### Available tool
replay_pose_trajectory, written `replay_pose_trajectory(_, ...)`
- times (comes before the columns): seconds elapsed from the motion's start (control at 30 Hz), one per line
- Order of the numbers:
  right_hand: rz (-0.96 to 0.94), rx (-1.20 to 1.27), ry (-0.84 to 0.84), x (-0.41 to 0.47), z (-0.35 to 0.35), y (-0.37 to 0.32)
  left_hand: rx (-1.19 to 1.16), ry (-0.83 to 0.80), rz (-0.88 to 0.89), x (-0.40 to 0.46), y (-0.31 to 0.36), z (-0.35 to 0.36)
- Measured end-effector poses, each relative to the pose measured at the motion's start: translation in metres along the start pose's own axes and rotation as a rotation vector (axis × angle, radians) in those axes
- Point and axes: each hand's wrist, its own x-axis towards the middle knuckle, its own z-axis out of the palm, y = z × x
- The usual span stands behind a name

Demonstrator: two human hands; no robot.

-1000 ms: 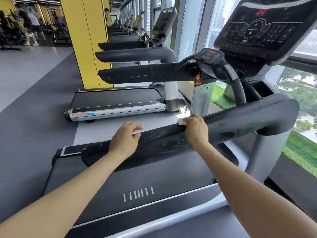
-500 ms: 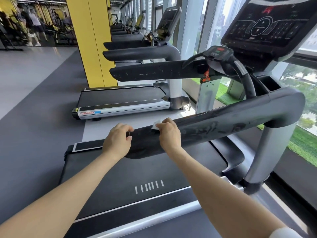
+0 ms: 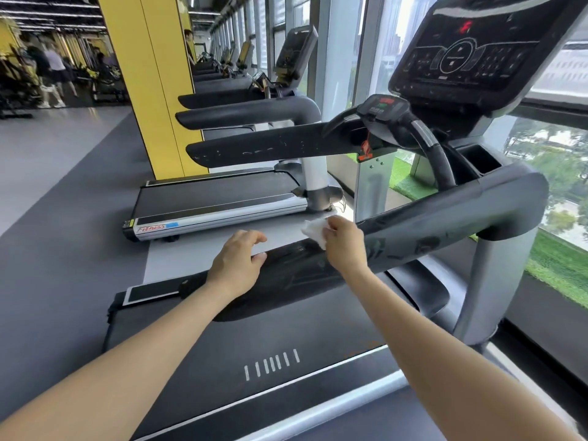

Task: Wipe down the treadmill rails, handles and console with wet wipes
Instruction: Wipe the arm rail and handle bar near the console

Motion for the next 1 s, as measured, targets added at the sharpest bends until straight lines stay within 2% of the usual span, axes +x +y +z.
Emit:
replay_pose_trajectory(0.2,0.094,0.012,0.165,0.052,-0.033,0.043,-0.004,-0.003,0.029,0.023,0.014,0.017)
replay_pose_trajectory(0.33,0.055,-0.146,0.201,0.069,-0.038,0.064,0.004,0.006,0.052,0.03,0.013,0.02)
replay_pose_trajectory(0.47,-0.049,-0.346,0.138,0.07,-0.039,0.066,0.001,0.017,0.058,0.03,0.01,0.02)
replay_pose_trajectory(0.57,-0.069,-0.451,0.059,0.064,-0.035,0.063,0.005,0.019,0.058,0.028,0.007,0.019)
replay_pose_trajectory(0.67,-0.057,-0.505,0.07,0.061,-0.033,0.062,0.011,0.017,0.053,0.025,0.002,0.015)
replay_pose_trajectory(1.0,-0.087,-0.475,0.135,0.013,0.019,0.014,0.012,-0.026,0.066,0.015,-0.042,-0.009)
